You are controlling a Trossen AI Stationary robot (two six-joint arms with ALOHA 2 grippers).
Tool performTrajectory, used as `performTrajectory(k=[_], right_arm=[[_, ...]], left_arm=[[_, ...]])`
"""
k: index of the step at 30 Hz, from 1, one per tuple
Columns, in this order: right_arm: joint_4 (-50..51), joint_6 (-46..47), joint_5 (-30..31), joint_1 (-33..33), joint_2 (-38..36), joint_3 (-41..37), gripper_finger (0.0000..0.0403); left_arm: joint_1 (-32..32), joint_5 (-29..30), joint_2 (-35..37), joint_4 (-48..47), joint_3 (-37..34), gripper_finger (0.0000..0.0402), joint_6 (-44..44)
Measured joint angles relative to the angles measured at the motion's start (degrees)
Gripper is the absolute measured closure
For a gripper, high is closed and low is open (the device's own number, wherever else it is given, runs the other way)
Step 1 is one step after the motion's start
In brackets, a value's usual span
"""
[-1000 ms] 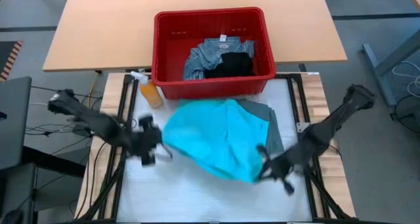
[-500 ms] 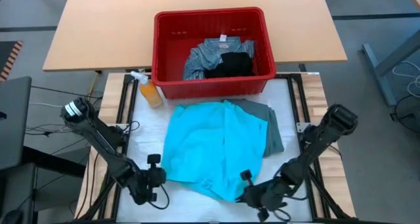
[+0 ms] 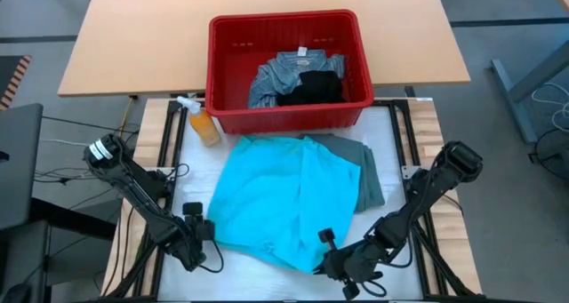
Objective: Fold Laundry from Bin
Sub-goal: Fold the light blue shorts
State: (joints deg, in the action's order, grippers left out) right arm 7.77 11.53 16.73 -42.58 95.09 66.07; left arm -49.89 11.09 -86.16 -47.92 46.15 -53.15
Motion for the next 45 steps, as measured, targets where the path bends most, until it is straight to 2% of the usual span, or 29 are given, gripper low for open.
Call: performTrajectory(k=[5, 8, 13, 15, 17, 19, 21, 24, 27, 30, 35, 43, 45], right_arm=[[-0.09, -0.04, -0.18, 1.19, 0.0, 0.36, 0.0379], [-0.18, -0.03, -0.37, 2.52, 0.41, 0.36, 0.0379], [-0.43, -2.05, -2.18, 4.82, 0.59, 0.36, 0.0379], [-0.94, -2.96, -2.73, 5.63, 0.59, 0.36, 0.0379], [-1.5, -2.99, -2.9, 6.28, 0.59, 0.36, 0.0379], [-1.81, -2.99, -3.1, 7.21, 0.59, 0.36, 0.0379], [-2.1, -3.1, -3.1, 8.29, 0.59, 0.36, 0.0379], [-3.91, -4.34, -3.08, 9.98, 0.59, 0.36, 0.0379], [-4.8, -5.86, -3.08, 11.42, 0.59, 0.36, 0.0379], [-4.82, -6.06, -3.08, 12.54, 0.59, 0.36, 0.0379], [-4.83, -7.54, -3.06, 13.19, 0.59, 0.36, 0.0379], [-4.14, -7.73, -3.01, 13.06, 0.59, 0.34, 0.0379], [-3.78, -8.06, -1.87, 13.07, 0.59, 0.34, 0.0379]], left_arm=[[-0.02, -0.56, 1.81, 0.17, 0.02, 0.0199, 1.06], [0.0, -3.14, 3.91, -0.57, 0.02, 0.0194, 1.1], [-0.02, -5.04, 10.43, -4.98, 0.02, 0.0193, -3.35], [-0.03, -3.03, 14.11, -4.7, 0.03, 0.0193, -4.5], [-0.04, 2.59, 17.69, -2.27, 0.36, 0.0193, -3.99], [-0.02, 12.11, 20.38, 5.75, 0.55, 0.0193, 0.59], [0.0, 20.48, 21.2, 17.09, 0.59, 0.0193, 10.2], [1.16, 26.97, 18.33, 33.61, 0.66, 0.0193, 26.67], [4.32, 29.74, 13.04, 47.9, 0.66, 0.0193, 34.19], [8.05, 29.08, 6.5, 59.78, 0.66, 0.0193, 36.25], [13.85, 23.91, -3.75, 74.6, 1.54, 0.0193, 37.44], [19.2, 15.15, -11.34, 75.6, 6.15, 0.0193, 31.4], [19.95, 11.43, -13.02, 75.7, 7.54, 0.0193, 30.95]])
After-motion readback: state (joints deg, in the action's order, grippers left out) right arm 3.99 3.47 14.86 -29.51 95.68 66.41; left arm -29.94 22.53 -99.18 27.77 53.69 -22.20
